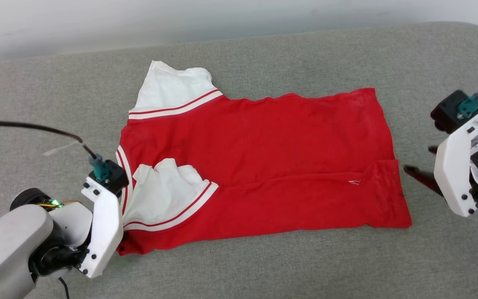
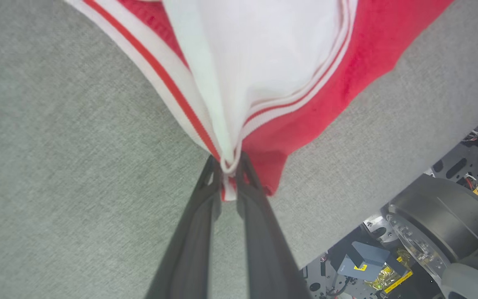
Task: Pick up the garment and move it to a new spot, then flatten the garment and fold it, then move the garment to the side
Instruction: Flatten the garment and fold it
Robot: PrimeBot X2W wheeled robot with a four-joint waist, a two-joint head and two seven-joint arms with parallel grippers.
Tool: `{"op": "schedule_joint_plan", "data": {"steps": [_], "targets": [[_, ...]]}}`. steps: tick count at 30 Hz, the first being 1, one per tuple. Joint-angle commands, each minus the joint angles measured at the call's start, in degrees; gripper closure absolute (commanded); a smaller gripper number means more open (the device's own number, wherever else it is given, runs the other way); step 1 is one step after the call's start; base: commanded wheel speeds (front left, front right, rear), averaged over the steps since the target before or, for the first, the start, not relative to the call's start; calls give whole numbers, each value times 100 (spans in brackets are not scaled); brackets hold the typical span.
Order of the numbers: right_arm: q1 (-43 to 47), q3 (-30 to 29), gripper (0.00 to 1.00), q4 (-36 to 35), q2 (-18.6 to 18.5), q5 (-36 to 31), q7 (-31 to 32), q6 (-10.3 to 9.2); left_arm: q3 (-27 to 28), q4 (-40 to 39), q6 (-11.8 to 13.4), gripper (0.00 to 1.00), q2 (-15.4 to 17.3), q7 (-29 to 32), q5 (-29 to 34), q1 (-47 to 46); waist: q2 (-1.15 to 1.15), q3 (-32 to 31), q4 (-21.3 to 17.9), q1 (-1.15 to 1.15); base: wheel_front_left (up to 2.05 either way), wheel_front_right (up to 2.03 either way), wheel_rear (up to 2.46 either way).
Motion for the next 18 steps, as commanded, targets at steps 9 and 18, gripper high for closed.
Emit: {"op": "schedule_joint_plan", "data": {"steps": [9,18], "targets": [[41,548,0,810,224,678,953,-4,-52,-364,130,100,-114,-23,201,-114,0,143,182,0,0,0,0],[801,878,0,1581,844,874,336,-2,-11,-352,200,100,-125,-204,196,-2,0,269,274,0,0,0,0]]}}
